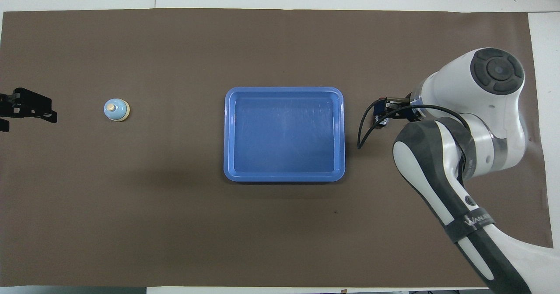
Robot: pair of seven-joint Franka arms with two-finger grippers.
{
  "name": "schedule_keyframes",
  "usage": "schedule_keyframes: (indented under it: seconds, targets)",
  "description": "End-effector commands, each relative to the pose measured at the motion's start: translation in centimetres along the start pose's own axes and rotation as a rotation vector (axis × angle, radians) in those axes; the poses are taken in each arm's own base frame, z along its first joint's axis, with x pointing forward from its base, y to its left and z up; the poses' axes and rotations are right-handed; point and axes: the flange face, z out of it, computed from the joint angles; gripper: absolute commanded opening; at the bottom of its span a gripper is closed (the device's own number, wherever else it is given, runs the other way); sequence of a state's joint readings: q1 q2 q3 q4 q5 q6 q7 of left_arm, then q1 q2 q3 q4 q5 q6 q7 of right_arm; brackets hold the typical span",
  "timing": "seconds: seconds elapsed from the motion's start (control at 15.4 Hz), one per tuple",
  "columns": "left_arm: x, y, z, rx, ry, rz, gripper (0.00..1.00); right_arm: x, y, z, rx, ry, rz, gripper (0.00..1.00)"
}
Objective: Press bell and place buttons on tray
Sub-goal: 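Reach the right gripper to the red-capped button and grasp it, then lift the red button with the right gripper toward the tray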
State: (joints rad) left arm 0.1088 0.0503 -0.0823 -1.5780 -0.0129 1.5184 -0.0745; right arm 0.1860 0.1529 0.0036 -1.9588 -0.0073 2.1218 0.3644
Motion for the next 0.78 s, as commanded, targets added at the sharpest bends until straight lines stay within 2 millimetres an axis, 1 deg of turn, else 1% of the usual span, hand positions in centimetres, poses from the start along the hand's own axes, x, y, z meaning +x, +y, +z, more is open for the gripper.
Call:
schedule_keyframes:
  seconds: [0.0, 0.13, 0.2, 0.33, 0.46, 0.52, 0.59, 0.72]
  targets:
    - [-2.2, 0.1, -1.5, 0.002, 0.016, 0.014, 1.00, -0.2, -0.3, 3.1, 0.007, 0.011, 0.014, 1.00]
    - [-2.9, 0.1, -1.0, 0.005, -0.004, 0.016, 1.00, 0.6, -0.5, 5.3, 0.007, 0.018, 0.012, 1.00]
    - [-3.2, 0.1, -0.4, 0.006, -0.002, 0.016, 1.00, 0.9, -0.6, 6.5, 0.006, 0.022, 0.010, 1.00]
    - [-2.7, 0.1, -0.3, 0.003, 0.035, 0.020, 1.00, 1.8, -0.6, 8.3, 0.005, 0.028, 0.014, 1.00]
    - [-2.4, 0.2, -0.8, 0.004, 0.033, 0.024, 1.00, 2.4, -0.3, 9.1, 0.006, 0.036, 0.019, 1.00]
    - [-1.9, 0.2, -0.4, 0.005, 0.012, 0.024, 1.00, 2.5, -0.2, 9.1, 0.009, 0.042, 0.021, 1.00]
    - [-1.8, 0.2, -0.6, 0.005, 0.004, 0.024, 1.00, 2.5, -0.1, 9.2, 0.009, 0.043, 0.024, 1.00]
    - [-2.0, 0.4, -0.4, 0.005, -0.005, 0.027, 1.00, 2.7, -0.2, 9.4, 0.015, 0.054, 0.025, 0.99]
